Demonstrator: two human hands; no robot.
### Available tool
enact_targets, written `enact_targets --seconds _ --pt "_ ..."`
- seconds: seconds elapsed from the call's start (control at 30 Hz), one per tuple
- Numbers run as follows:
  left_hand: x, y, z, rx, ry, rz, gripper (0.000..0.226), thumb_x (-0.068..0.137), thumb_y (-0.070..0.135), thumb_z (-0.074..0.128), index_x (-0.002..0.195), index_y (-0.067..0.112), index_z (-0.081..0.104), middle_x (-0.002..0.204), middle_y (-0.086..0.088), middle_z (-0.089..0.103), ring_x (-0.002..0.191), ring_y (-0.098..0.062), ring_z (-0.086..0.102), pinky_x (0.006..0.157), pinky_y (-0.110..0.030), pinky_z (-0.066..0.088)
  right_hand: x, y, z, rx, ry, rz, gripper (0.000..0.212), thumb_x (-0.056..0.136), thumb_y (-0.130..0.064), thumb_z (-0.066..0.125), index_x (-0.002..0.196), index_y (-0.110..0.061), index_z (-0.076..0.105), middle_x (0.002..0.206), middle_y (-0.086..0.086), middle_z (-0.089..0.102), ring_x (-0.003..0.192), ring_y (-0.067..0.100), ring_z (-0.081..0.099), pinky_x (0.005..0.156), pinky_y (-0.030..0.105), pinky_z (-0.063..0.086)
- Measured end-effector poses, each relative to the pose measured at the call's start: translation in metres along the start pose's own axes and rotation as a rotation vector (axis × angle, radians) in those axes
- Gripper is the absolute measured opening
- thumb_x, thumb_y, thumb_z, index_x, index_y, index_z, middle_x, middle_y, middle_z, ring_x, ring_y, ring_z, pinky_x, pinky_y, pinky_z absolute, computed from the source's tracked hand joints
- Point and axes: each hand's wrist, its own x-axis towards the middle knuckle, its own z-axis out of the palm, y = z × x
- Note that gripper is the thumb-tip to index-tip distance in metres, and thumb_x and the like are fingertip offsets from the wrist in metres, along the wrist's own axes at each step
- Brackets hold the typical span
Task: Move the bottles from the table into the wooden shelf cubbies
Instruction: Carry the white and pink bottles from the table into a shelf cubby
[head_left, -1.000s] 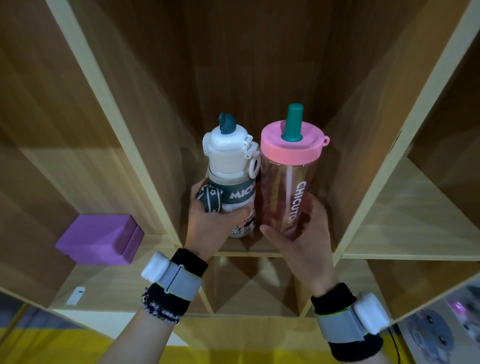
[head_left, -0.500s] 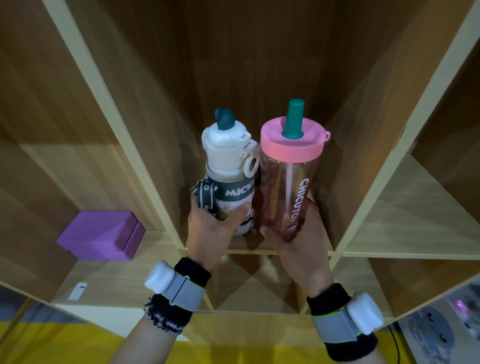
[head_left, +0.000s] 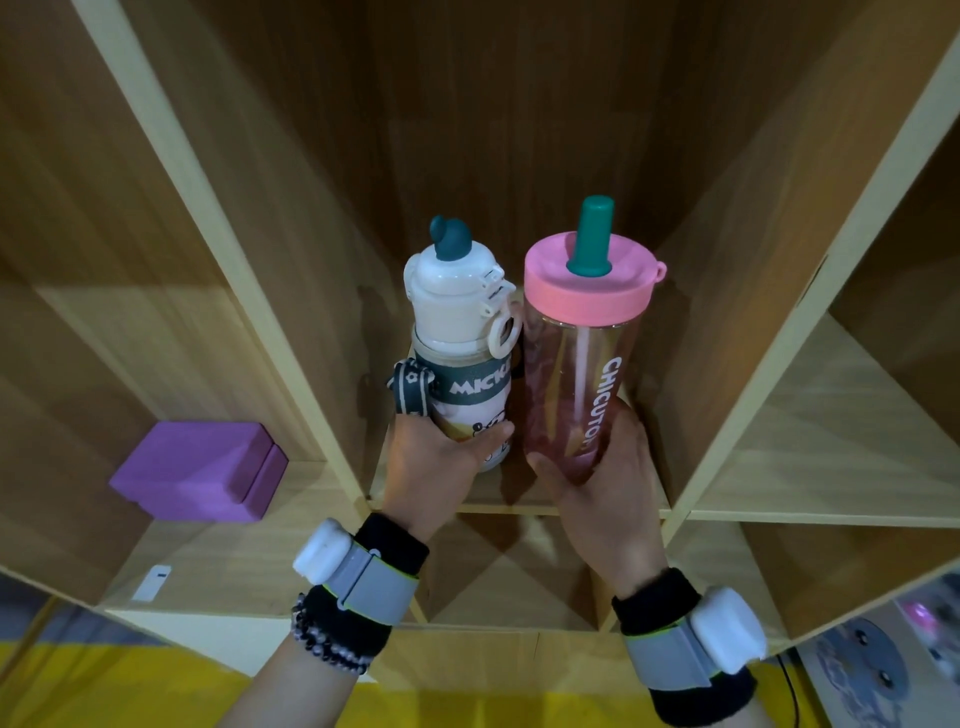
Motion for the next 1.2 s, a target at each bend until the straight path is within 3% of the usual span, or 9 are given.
enact_targets --seconds 0.13,0.33,0.4,0.53,0.7,0.87,0.93,1.07,1.2 --pt "0.007 0.0 -0.002 -0.013 0.0 0.012 0.048 0.072 0.016 0.092 0.109 0.03 0.066 0.111 0.014 0.073 0.106 0.001 0.067 0.093 -0.017 0.054 0.008 -0.002 0.0 -0.003 -0.001 -0.008 0.071 0.073 -0.03 0.086 0.131 -0.013 0.048 0.119 -0.001 0.053 0.106 0.009 0.051 0.085 0.016 0.036" --pt "0.025 -0.003 0.005 -0.046 -0.009 -0.035 0.04 0.077 0.013 0.088 0.114 0.011 0.072 0.113 0.006 0.076 0.108 -0.008 0.07 0.101 -0.035 0.056 0.019 -0.008 0.0 -0.018 -0.017 -0.035 0.062 0.076 -0.025 0.085 0.127 -0.016 0.051 0.12 -0.002 0.053 0.114 0.011 0.048 0.087 0.016 0.033" --pt "0.033 -0.007 0.009 -0.072 -0.011 -0.054 0.049 0.078 0.011 0.087 0.123 0.01 0.069 0.12 0.004 0.074 0.114 -0.011 0.068 0.105 -0.04 0.053 0.022 -0.012 0.0 -0.02 -0.02 -0.041 0.06 0.078 -0.023 0.084 0.127 -0.017 0.051 0.123 0.001 0.053 0.118 0.018 0.05 0.089 0.021 0.036" --pt "0.05 -0.01 0.015 -0.09 0.002 -0.066 0.069 0.076 0.013 0.088 0.136 0.014 0.055 0.131 0.003 0.068 0.121 -0.013 0.064 0.11 -0.04 0.049 0.03 -0.017 0.004 -0.037 -0.021 -0.052 0.053 0.081 -0.025 0.08 0.122 -0.03 0.046 0.126 0.003 0.051 0.116 0.028 0.055 0.095 0.039 0.048" --pt "0.067 -0.01 0.026 -0.072 0.007 -0.068 0.073 0.074 0.018 0.085 0.139 0.012 0.051 0.136 0.0 0.063 0.124 -0.017 0.061 0.109 -0.036 0.047 0.051 -0.009 0.018 -0.015 0.037 -0.034 0.045 0.076 -0.024 0.079 0.113 -0.026 0.054 0.113 -0.001 0.057 0.108 0.023 0.059 0.089 0.035 0.05" --pt "0.076 -0.006 0.044 -0.115 0.045 -0.145 0.063 0.086 0.007 0.078 0.138 0.008 0.043 0.129 0.002 0.058 0.117 -0.016 0.058 0.091 -0.019 0.043 0.086 0.012 0.045 -0.067 0.053 0.077 0.047 0.07 -0.048 0.06 0.109 -0.021 0.06 0.1 -0.004 0.064 0.089 0.012 0.065 0.07 0.035 0.058" --pt "0.08 -0.003 0.051 -0.119 0.083 -0.153 0.062 0.085 0.008 0.078 0.135 0.01 0.043 0.129 -0.001 0.06 0.116 -0.017 0.059 0.092 -0.022 0.046 0.095 0.008 0.048 -0.07 0.07 0.124 0.05 0.067 -0.049 0.054 0.107 -0.02 0.059 0.098 -0.003 0.064 0.085 0.014 0.065 0.068 0.037 0.06" --pt "0.098 -0.004 0.057 -0.098 0.124 -0.131 0.074 0.067 0.023 0.083 0.133 0.015 0.049 0.127 0.0 0.066 0.113 -0.016 0.065 0.102 -0.034 0.052 0.105 -0.003 0.048 -0.033 0.117 0.176 0.054 0.075 -0.025 0.074 0.124 -0.015 0.054 0.116 0.008 0.057 0.102 0.028 0.059 0.083 0.039 0.054" --pt "0.121 -0.016 0.06 -0.075 0.081 -0.168 0.064 0.061 0.035 0.078 0.116 0.006 0.066 0.108 -0.004 0.076 0.095 -0.016 0.073 0.088 -0.037 0.062 0.114 0.001 0.052 -0.012 0.134 0.136 0.069 0.073 -0.022 0.082 0.132 -0.008 0.05 0.122 0.013 0.054 0.109 0.033 0.056 0.09 0.043 0.05"
